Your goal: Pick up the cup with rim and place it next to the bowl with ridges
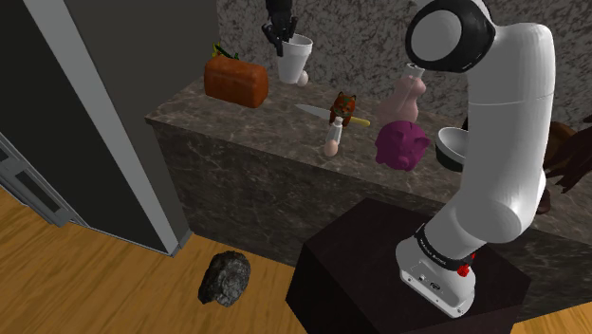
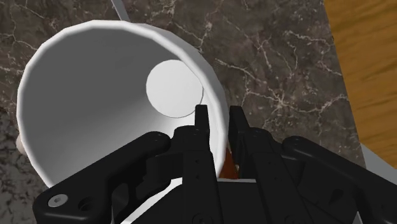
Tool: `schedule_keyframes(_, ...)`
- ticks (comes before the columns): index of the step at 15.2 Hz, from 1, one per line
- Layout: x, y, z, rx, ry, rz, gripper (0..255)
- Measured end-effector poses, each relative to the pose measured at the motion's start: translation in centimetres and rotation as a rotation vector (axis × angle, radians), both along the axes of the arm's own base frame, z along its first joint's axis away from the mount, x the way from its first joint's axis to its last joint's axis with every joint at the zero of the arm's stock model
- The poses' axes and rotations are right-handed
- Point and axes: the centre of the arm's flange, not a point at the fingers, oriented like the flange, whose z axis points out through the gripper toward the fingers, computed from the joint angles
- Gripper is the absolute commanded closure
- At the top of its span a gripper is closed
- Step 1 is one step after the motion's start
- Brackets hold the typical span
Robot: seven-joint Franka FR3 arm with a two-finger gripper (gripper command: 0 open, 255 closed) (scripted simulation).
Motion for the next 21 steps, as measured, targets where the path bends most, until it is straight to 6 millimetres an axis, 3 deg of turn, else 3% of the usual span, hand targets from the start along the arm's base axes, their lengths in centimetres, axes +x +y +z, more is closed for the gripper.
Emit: schedule_keyframes(21,-14.6,-23.0,1.8,0.000,-0.001,-0.001,255)
